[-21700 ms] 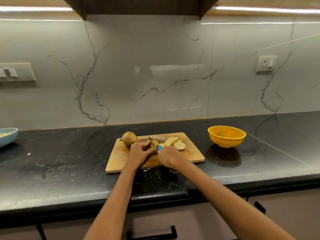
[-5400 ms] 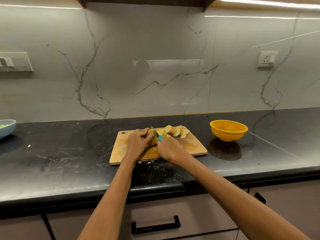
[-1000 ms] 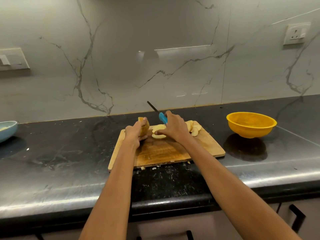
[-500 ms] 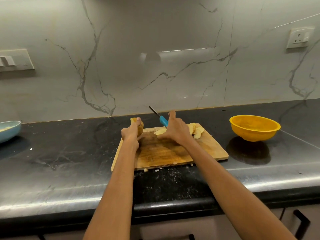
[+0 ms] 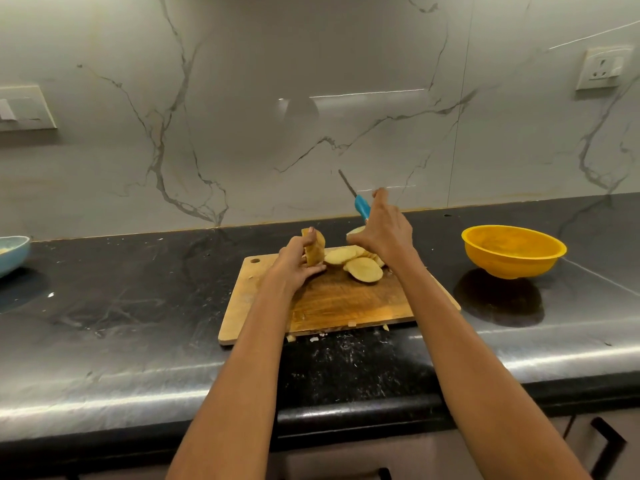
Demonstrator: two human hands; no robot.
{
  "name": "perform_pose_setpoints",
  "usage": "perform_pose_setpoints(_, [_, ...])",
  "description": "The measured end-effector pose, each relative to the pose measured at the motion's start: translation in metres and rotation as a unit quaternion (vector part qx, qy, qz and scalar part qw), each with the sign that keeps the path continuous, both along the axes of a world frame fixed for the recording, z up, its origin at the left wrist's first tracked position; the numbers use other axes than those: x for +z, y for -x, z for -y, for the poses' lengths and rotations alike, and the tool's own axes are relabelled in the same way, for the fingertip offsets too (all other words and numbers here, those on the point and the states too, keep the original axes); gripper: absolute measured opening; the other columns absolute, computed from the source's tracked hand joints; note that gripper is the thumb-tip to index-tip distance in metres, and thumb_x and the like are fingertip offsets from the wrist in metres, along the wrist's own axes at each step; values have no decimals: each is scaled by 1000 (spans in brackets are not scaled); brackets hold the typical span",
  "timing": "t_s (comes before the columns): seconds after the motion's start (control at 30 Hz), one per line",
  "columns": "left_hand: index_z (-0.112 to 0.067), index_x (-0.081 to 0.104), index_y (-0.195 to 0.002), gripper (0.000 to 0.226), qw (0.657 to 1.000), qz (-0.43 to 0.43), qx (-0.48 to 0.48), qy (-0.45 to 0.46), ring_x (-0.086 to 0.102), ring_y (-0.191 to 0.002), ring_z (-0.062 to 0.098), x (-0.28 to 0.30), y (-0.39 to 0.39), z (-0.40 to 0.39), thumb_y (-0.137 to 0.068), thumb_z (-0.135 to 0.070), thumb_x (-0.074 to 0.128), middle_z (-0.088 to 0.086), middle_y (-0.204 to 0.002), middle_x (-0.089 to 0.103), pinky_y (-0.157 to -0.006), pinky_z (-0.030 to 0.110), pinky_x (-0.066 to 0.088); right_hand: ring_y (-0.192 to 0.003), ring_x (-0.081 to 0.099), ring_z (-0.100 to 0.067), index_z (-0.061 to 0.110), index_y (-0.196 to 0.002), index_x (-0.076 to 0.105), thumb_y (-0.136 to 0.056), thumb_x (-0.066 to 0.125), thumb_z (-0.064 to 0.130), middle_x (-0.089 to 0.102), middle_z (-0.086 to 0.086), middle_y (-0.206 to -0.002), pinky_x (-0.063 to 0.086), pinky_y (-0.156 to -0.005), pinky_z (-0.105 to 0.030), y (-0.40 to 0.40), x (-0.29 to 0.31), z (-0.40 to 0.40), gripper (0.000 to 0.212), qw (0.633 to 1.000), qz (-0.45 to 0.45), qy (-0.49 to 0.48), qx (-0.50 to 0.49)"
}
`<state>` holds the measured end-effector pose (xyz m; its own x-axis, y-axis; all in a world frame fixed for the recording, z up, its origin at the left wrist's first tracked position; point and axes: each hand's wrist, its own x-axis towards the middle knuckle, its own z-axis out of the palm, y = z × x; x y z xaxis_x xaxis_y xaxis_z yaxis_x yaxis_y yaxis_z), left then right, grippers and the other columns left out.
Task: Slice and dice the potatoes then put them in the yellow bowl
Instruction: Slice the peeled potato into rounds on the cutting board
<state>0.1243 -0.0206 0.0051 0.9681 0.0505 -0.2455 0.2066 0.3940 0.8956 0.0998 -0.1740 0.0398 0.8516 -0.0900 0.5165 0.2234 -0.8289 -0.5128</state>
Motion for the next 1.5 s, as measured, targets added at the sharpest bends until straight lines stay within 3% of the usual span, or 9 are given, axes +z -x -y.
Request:
perform_pose_setpoints(0.13, [-7, 34, -139, 63, 1000, 10, -7, 15, 45, -122, 32, -1, -3, 5, -87, -24, 65, 16, -138, 41, -87, 43, 50, -83, 49, -15, 11, -133, 31, -74, 79, 21, 57, -11, -114, 41, -70, -24, -10, -4, -3, 77, 998, 14, -42, 45])
perform_pose_setpoints(0.33, [-6, 36, -138, 62, 999, 19, 37, 1, 52, -114, 31, -7, -9, -2, -87, -26, 64, 17, -133, 46, -94, 45, 50, -85, 57, -21, 10, -131, 30, -77, 78, 23, 55, -17, -118, 52, -73, -30, -26, -28, -14, 73, 993, -82, 36, 82])
perform_pose_setpoints(0.53, [-6, 39, -135, 69, 996, 30, 55, -61, 55, -111, 31, -7, -4, 0, -80, -32, 71, 17, -133, 45, -88, 39, 54, -88, 63, -25, 9, -127, 37, -80, 74, 37, 52, -9, -107, 58, -74, -40, -26, -28, -5, 66, 994, -18, -97, 55])
perform_pose_setpoints(0.63, [-10, 42, -136, 67, 978, 49, 79, -187, 50, -112, 26, -9, 6, -1, -80, -36, 70, 11, -131, 49, -94, 34, 47, -85, 63, -24, 6, -125, 43, -90, 61, 41, 54, -8, -103, 58, -74, -39, -23, -33, -6, 52, 991, 5, -133, 18])
perform_pose_setpoints(0.8, [-13, 40, -134, 68, 898, 139, 100, -404, 44, -122, 24, -16, 31, -4, -79, -38, 71, 9, -137, 44, -95, 33, 39, -80, 65, -23, 11, -109, 48, -94, 52, 43, 60, -10, -93, 58, -70, -42, -11, -42, -11, 36, 980, 4, -193, 46])
perform_pose_setpoints(1.0, [-21, 34, -133, 65, 877, 184, 25, -444, 42, -125, 25, -25, 53, -5, -82, -50, 63, 8, -139, 43, -103, 40, 38, -61, 54, -12, 13, -102, 49, -100, 41, 37, 61, -11, -83, 47, -55, -26, 21, -48, -19, 25, 969, -40, -218, 105])
perform_pose_setpoints(1.2, [-19, 42, -126, 58, 873, 227, 24, -431, 49, -111, 17, -28, 72, -18, -79, -28, 73, 6, -130, 50, -90, 28, 43, -44, 50, -7, 12, -111, 45, -102, 35, 34, 56, -1, -72, 39, -36, -14, 76, -51, -22, 26, 965, -165, -130, 155])
perform_pose_setpoints(1.37, [-18, 45, -129, 52, 860, 254, 58, -439, 50, -117, 22, -28, 78, -25, -84, -24, 69, 9, -131, 51, -92, 29, 43, -47, 52, -8, 11, -108, 46, -103, 32, 33, 54, 1, -73, 38, -37, -11, 104, -52, -26, 26, 968, -171, -86, 161])
perform_pose_setpoints(1.5, [-10, 45, -134, 59, 842, 256, 74, -469, 48, -120, 23, -29, 78, -26, -83, -26, 69, 11, -134, 50, -94, 28, 40, -61, 53, -9, 9, -110, 50, -103, 32, 34, 55, 0, -82, 45, -51, -21, 111, -52, -31, 31, 975, -153, -53, 151])
